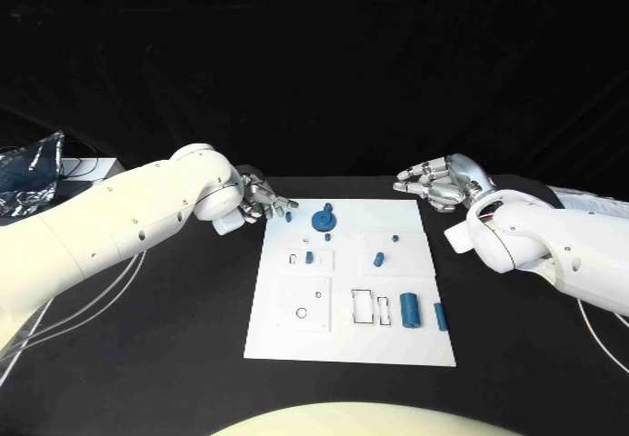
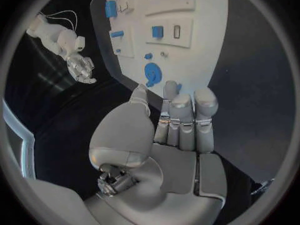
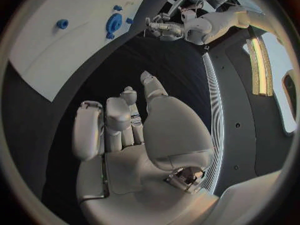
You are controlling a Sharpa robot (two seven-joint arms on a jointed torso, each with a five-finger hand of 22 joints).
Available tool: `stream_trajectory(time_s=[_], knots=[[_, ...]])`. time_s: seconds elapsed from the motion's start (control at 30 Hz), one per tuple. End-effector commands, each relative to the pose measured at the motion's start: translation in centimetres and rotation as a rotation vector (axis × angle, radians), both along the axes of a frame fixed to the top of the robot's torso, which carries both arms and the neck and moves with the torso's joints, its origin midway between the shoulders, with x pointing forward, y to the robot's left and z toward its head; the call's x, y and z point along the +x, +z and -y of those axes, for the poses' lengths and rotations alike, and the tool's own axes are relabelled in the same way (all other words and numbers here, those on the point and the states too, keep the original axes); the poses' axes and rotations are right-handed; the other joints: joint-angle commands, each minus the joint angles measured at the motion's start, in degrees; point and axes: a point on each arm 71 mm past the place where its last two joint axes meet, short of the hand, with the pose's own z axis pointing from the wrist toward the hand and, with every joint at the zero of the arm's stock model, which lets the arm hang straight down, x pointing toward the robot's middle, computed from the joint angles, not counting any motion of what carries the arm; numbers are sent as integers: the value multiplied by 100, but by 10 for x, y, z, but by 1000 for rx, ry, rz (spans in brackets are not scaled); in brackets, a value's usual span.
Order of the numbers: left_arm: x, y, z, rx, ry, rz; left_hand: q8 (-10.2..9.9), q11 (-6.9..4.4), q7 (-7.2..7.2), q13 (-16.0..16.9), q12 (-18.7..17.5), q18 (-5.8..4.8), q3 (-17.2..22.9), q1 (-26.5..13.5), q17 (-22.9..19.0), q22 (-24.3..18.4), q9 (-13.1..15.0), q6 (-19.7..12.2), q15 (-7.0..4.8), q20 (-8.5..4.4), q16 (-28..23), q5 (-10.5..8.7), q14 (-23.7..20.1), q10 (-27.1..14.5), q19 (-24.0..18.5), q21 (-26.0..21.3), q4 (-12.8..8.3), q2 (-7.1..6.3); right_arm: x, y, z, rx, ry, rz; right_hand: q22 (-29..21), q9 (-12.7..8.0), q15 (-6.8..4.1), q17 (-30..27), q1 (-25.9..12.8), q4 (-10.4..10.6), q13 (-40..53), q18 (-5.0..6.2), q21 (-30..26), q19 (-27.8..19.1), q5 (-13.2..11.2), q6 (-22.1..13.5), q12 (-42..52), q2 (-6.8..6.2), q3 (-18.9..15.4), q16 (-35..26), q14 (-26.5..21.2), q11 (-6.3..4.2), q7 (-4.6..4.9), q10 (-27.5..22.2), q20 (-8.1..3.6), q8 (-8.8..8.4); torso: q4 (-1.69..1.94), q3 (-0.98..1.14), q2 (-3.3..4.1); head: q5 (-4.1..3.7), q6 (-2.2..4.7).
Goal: Assemble the parts on the task board
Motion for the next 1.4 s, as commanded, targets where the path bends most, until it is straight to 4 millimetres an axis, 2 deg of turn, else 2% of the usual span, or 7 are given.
stream_trajectory(time_s=[0.03, 0.13, 0.3, 0.43, 0.83, 1.2, 1.4], knots=[[7, 3, -1, 47, -27, 13, -4, 33, 2, -12, 47, 111, 49, -24, 26, 57, -147, 6, 31, 16, 46, -43, 11, -42, 32, 47, 231, -221, 0, 2, 1, 6, 4, 17, 1089, -8, 18, -3, -31, -36, -8, 4, -40, 449, 39, 1, -29, 49, 14, -15, 0, -8, 39, -35, 20, -31, 2, -3, 36, 18, 27], [14, 3, -4, 79, -16, 28, 65, 33, -6, -24, 85, 112, 246, -6, 51, 100, -227, 2, 24, 17, 84, -76, 22, -44, 50, 62, 478, -426, 1, 3, 2, 5, 2, 20, 1090, -13, 17, -1, -33, -41, -9, 3, -37, 449, 53, 1, -27, 50, 12, -16, 0, -8, 39, -33, 20, -31, 3, -7, 59, 25, 42], [21, 1, -6, 113, -5, 28, 367, -18, -62, -10, 141, 88, 220, 7, 124, 187, -56, -34, -8, -7, 157, -36, 62, -28, 112, 157, 430, -358, 1, 5, 2, 5, 2, 24, 1091, -19, 17, 6, -34, -47, -12, 3, -34, 450, 67, 0, -27, 49, 9, -13, 3, -8, 40, -32, 20, -32, -2, -4, 83, 48, 58], [25, -5, -6, 140, -2, 21, 798, -44, -123, 17, 201, 64, 219, -10, 186, 255, 543, -204, -23, -32, 210, -24, 77, -45, 136, 182, 454, -366, 1, 6, 1, 5, 4, 26, 1092, -25, 17, 7, -38, -50, -12, 2, -31, 451, 81, 4, -23, 55, 8, -15, 3, -8, 39, -29, 20, -30, -8, -4, 91, 67, 65], [31, -17, -4, 191, -16, 67, 1384, -144, -278, 30, 203, 8, 372, -346, 344, 401, 1845, -378, -103, -106, 324, 20, 180, 48, 249, 293, 634, -455, 2, 8, -2, 5, 10, 33, 1091, -47, 14, 13, -33, -76, -23, 3, -34, 452, 308, 3, -27, 51, 4, -18, 4, -11, 41, -35, 18, -33, -49, -9, 180, 55, 107], [31, -16, 1, 162, -35, 107, 1444, -164, -306, -14, 240, -8, 364, -533, 437, 474, 2002, -385, -120, -121, 401, 45, 215, 90, 306, 397, 637, -418, 2, 9, -2, 2, 10, 33, 1092, -55, 15, 14, -39, -84, -22, 2, -30, 453, 319, 6, -22, 57, -9, -19, 4, -11, 40, -31, 18, -32, -49, -5, 190, 40, 80], [31, -17, 5, 154, -54, 99, 1431, -162, -305, -48, 246, -17, 414, -275, 445, 488, 2043, -367, -118, -127, 394, 37, 206, 79, 296, 377, 617, -488, 2, 9, -3, 2, 11, 32, 1092, -55, 15, 14, -39, -84, -22, 2, -30, 453, 319, 6, -22, 57, -9, -19, 4, -11, 40, -31, 18, -32, -50, -4, 192, 28, 82]])
